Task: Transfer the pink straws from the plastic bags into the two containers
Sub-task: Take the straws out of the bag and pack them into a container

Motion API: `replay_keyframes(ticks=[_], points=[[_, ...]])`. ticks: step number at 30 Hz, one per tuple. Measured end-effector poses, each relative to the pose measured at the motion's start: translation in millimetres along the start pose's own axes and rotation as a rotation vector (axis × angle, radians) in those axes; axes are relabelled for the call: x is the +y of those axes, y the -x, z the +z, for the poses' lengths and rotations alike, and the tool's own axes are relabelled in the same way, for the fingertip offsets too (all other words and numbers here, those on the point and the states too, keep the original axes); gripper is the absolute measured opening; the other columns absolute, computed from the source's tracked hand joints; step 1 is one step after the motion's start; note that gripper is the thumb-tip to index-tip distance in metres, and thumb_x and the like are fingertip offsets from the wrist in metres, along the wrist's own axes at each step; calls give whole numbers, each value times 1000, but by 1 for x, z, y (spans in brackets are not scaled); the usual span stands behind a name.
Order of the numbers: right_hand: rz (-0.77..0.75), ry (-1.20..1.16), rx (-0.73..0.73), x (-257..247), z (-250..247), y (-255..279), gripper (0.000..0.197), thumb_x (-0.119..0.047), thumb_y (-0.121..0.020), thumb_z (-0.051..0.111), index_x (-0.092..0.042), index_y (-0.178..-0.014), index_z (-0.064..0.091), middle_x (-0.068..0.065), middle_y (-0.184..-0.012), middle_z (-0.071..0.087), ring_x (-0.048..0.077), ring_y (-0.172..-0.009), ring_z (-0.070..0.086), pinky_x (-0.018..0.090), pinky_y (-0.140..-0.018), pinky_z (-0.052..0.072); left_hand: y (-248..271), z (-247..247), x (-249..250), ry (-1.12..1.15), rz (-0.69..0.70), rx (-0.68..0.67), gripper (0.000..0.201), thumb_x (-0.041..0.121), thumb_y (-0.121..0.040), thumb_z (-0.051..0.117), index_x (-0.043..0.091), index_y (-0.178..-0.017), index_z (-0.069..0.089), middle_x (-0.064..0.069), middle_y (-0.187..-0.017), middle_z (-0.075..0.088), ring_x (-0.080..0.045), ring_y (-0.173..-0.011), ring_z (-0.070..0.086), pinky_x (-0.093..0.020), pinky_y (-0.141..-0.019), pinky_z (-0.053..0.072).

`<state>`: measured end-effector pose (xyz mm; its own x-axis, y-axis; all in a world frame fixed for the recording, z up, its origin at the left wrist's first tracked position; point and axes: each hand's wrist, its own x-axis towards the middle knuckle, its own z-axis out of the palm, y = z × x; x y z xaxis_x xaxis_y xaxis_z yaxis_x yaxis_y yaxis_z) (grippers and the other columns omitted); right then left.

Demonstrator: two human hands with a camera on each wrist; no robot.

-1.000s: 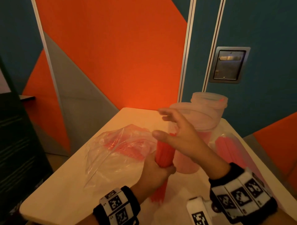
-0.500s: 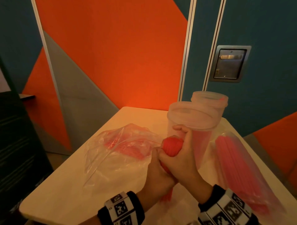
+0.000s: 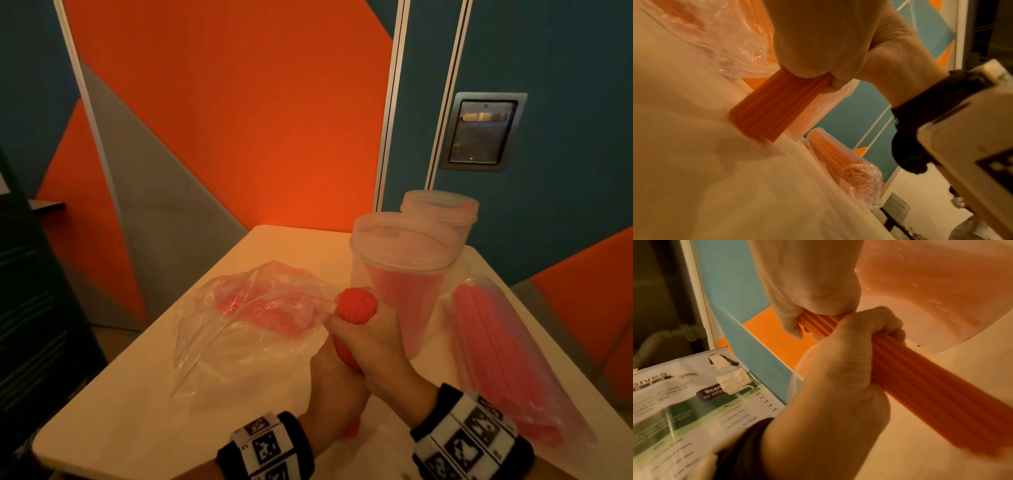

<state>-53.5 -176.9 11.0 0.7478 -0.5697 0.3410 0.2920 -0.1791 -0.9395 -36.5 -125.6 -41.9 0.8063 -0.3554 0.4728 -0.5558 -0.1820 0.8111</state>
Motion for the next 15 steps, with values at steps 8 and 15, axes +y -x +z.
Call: replay_keyframes(ticks=[8,15], points=[[-355,-86,162,-132,-44,-31,32,-1,-64,74,-27,-73,57,-10,-62,59,9,-60,58,30,-60,52,-59,-33,82,416,255,-298,96,48,-39,87,39,-116,30,13,-122,50,10,-106,50,-7,-85,42],[-639,-476,279,-206,-109,-68,44,-19,-60,74,-7,-97,53,10,-82,57,17,-64,62,32,-64,52,-141,-16,85,347,-294,-222,81,58,-89,43,16,-149,8,-2,-155,17,-20,-141,22,-31,-107,27]])
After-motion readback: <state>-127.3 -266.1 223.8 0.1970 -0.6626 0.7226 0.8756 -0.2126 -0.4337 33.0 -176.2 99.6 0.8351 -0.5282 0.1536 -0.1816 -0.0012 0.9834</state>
